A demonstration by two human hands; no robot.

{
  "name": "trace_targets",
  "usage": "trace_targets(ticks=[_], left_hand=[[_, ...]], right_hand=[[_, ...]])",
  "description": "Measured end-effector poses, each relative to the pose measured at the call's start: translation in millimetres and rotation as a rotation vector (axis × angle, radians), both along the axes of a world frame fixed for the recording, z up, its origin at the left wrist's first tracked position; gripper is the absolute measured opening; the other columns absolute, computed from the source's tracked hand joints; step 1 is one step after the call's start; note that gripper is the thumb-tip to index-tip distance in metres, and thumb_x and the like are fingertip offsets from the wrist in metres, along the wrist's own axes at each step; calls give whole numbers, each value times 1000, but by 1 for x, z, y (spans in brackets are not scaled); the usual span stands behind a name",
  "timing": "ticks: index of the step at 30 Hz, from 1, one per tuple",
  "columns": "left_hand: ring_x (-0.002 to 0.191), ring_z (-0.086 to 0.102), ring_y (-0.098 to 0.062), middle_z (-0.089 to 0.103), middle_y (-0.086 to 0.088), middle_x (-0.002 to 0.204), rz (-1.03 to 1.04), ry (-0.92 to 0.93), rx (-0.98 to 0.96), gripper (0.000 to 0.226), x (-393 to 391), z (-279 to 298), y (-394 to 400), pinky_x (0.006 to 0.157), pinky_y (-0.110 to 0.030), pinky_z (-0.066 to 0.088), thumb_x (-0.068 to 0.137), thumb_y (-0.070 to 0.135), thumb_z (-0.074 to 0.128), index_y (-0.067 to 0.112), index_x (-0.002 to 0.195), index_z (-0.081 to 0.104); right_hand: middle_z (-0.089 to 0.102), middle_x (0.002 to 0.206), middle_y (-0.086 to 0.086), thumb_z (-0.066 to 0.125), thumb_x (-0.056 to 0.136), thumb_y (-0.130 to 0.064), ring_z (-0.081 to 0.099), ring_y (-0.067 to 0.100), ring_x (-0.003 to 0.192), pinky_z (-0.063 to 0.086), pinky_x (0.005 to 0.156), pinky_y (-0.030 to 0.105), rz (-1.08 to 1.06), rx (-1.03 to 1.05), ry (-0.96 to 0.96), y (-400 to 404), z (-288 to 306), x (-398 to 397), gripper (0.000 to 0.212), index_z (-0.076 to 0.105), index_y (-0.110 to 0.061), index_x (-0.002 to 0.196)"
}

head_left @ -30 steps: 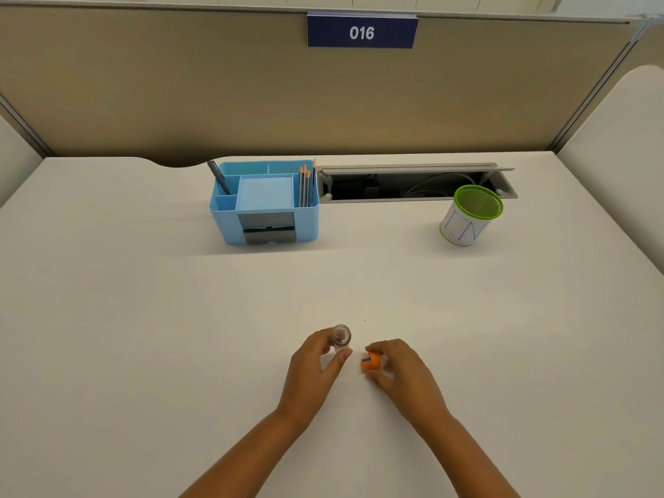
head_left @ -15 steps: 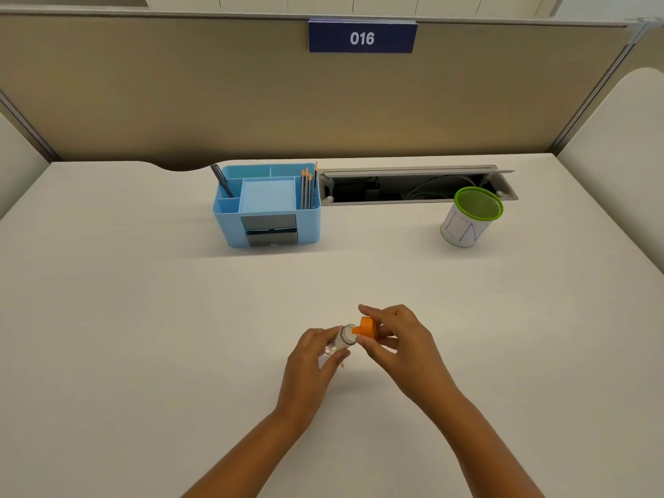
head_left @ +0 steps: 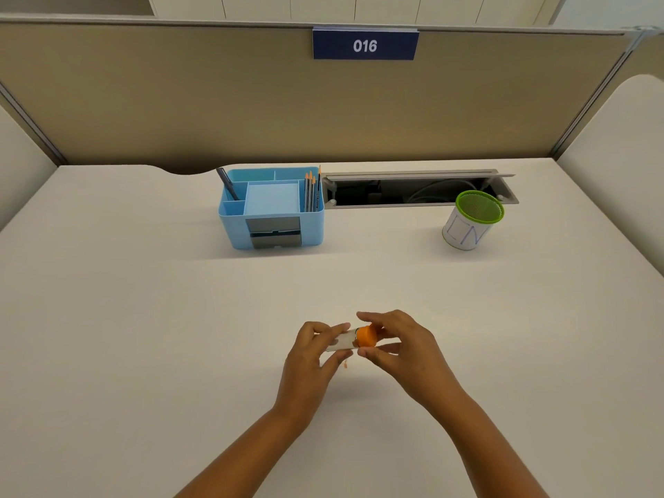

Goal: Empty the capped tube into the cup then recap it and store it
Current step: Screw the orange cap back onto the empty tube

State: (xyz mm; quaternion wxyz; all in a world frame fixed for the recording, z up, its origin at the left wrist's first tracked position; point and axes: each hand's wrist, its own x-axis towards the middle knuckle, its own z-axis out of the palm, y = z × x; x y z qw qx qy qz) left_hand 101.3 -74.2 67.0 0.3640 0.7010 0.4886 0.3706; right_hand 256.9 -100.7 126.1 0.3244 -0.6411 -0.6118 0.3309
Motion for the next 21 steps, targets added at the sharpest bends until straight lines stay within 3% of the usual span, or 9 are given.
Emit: trace_targets(ticks=[3,7,13,21], left_hand=[[92,54,-9,44,17,98,-11,10,30,42,-4,7,2,66,-4,41,77,15,69,41,106,53],[91,51,-7,44,18,96,-32,48,84,40,-8,16,6,62,-5,39,77,14,70,35,108,57],[87,53,-9,45,17,93,-56,56,98,33,-9,24,8,61,-4,38,77,17,69,24,108,62],[83,55,-2,47,16,88,-150,30,19,26,-9,32,16,70,-5,41,78,18,68,26,102,62]], right_hand=[[62,93,-10,76,71,-18,61,3,86,48,70,2,-47,4,51,-2,4,-1,31,60,-31,94],[62,86,-16,79,65,-25,63,1,81,47,68,2,-81,-5,72,-2,10,-2,29,61,-31,87],[65,83,-14,80,64,-31,63,-1,79,47,69,3,-97,-6,66,0,17,0,29,65,-27,89],[65,87,-11,78,66,-27,64,2,81,48,72,5,-70,-19,30,4,19,4,34,67,-23,98]])
